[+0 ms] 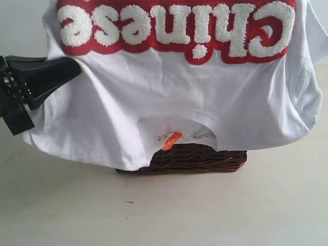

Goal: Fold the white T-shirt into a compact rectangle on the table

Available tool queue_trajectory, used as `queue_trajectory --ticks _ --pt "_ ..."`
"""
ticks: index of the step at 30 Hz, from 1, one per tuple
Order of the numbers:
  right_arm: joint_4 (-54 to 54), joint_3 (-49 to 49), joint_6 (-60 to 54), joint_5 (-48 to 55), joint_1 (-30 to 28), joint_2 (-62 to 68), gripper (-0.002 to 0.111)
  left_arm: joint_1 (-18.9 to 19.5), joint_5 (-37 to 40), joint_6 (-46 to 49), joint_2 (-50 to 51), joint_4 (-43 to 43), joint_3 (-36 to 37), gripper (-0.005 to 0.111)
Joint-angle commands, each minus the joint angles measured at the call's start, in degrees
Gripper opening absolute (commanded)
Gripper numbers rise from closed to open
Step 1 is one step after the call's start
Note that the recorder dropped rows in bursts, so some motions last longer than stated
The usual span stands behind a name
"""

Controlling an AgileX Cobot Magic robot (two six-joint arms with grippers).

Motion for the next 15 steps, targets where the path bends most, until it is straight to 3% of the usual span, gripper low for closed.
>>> queue_trajectory --ticks 1,6,15 --pt "-0.63 -0.42 -0.43 0.05 -0.21 -0.29 0.006 -0.45 -5.15 -6.17 -1.85 2.82 -5.19 0.000" --pt "-0.63 -0.42 -0.43 0.19 -0.21 -0.29 0.006 -0.45 -5.26 -14.11 -7.04 1.84 -14.58 0.000" --pt "-0.63 -0.42 -0.43 1.26 -0.21 -0.29 0.006 -0.45 10.68 -21.83 -9.89 -7.93 -39.42 0.000"
